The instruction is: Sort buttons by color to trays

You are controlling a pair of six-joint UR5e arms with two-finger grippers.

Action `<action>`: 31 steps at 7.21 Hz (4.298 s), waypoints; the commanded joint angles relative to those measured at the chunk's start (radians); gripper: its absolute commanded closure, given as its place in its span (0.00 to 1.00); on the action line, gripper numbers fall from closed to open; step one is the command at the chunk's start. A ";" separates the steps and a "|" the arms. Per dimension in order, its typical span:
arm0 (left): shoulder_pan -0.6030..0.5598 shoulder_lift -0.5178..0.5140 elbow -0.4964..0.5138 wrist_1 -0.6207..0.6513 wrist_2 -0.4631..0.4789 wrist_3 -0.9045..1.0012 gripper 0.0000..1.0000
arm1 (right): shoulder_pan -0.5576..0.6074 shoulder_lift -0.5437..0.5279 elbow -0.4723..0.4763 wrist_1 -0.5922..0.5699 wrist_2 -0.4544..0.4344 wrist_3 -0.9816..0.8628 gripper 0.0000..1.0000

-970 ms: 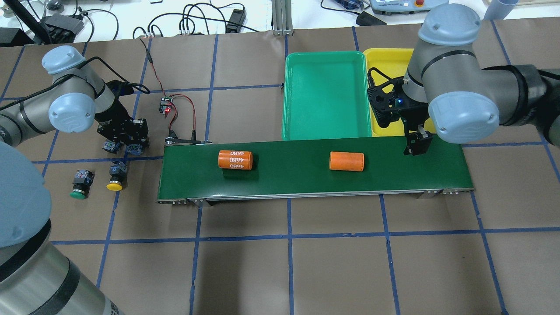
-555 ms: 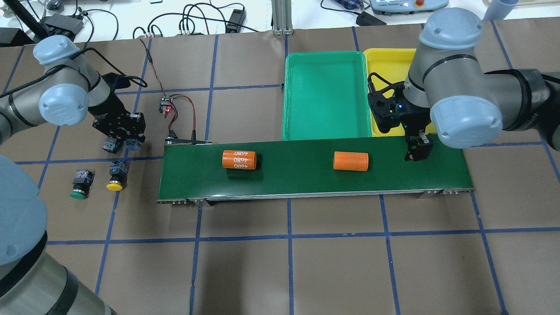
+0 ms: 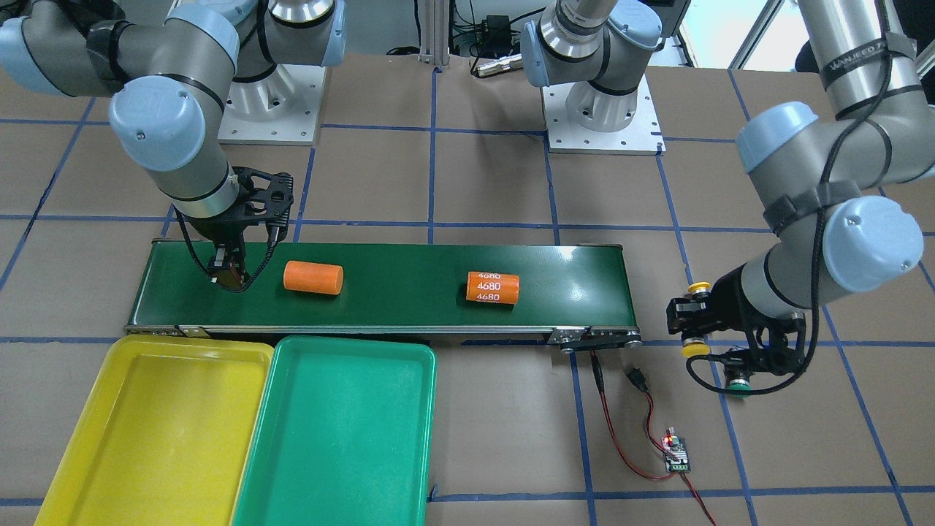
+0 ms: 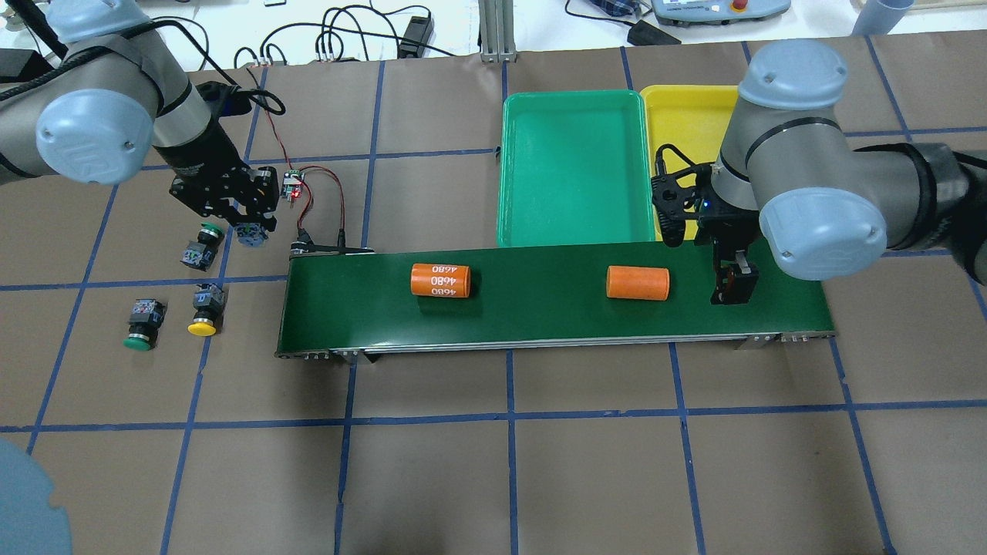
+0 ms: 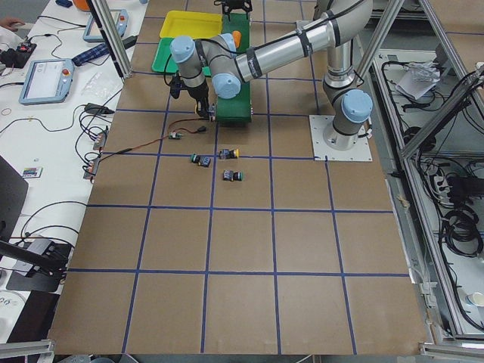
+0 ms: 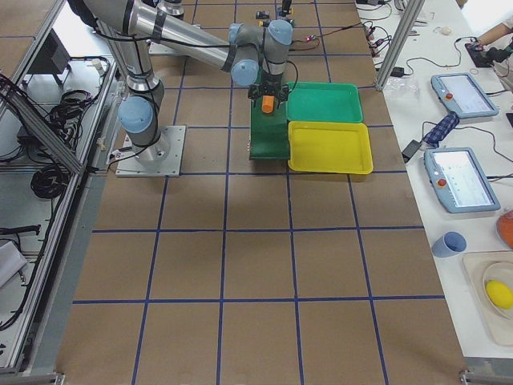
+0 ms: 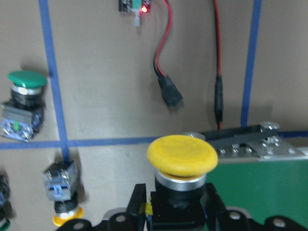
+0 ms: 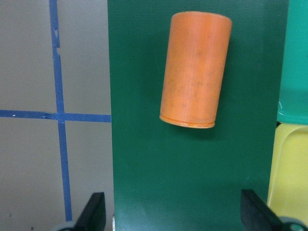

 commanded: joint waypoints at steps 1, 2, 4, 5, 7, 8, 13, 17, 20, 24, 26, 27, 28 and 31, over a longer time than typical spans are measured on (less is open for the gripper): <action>-0.058 0.086 -0.146 0.030 -0.003 -0.115 1.00 | 0.003 0.003 -0.005 -0.007 0.050 -0.004 0.00; -0.107 0.077 -0.180 0.129 0.001 -0.114 1.00 | 0.003 0.007 -0.005 0.001 0.061 -0.003 0.00; -0.110 0.065 -0.219 0.185 0.011 -0.097 1.00 | 0.006 0.032 -0.013 -0.014 0.056 0.014 0.00; -0.107 0.058 -0.231 0.235 0.013 -0.009 1.00 | 0.007 0.044 -0.016 -0.016 0.055 0.014 0.00; -0.109 0.081 -0.266 0.225 0.019 0.007 1.00 | 0.012 0.035 -0.020 -0.022 -0.120 0.042 0.00; -0.107 0.078 -0.288 0.239 0.017 0.004 1.00 | 0.010 0.046 -0.023 -0.020 -0.132 0.074 0.00; -0.101 0.087 -0.276 0.227 0.043 0.000 0.00 | 0.009 0.057 -0.033 0.001 -0.181 0.062 0.00; -0.086 0.159 -0.181 0.105 0.050 0.006 0.00 | -0.069 0.054 -0.025 -0.029 -0.079 0.032 0.05; -0.002 0.141 -0.167 0.121 0.134 0.082 0.00 | -0.169 0.052 -0.011 -0.022 0.038 -0.123 0.00; 0.113 0.134 -0.165 0.133 0.125 0.155 0.00 | -0.165 0.031 0.073 -0.141 0.040 -0.151 0.00; 0.141 0.118 -0.185 0.185 0.128 0.214 0.00 | -0.160 0.026 0.105 -0.146 0.050 -0.144 0.00; 0.184 0.094 -0.191 0.216 0.129 0.231 0.00 | -0.154 0.026 0.105 -0.148 0.114 -0.133 0.00; 0.214 0.075 -0.197 0.231 0.126 0.260 0.00 | -0.139 0.029 0.099 -0.148 0.145 -0.098 0.00; 0.218 -0.055 -0.220 0.402 0.085 0.268 0.00 | -0.054 0.040 0.093 -0.201 0.138 0.019 0.00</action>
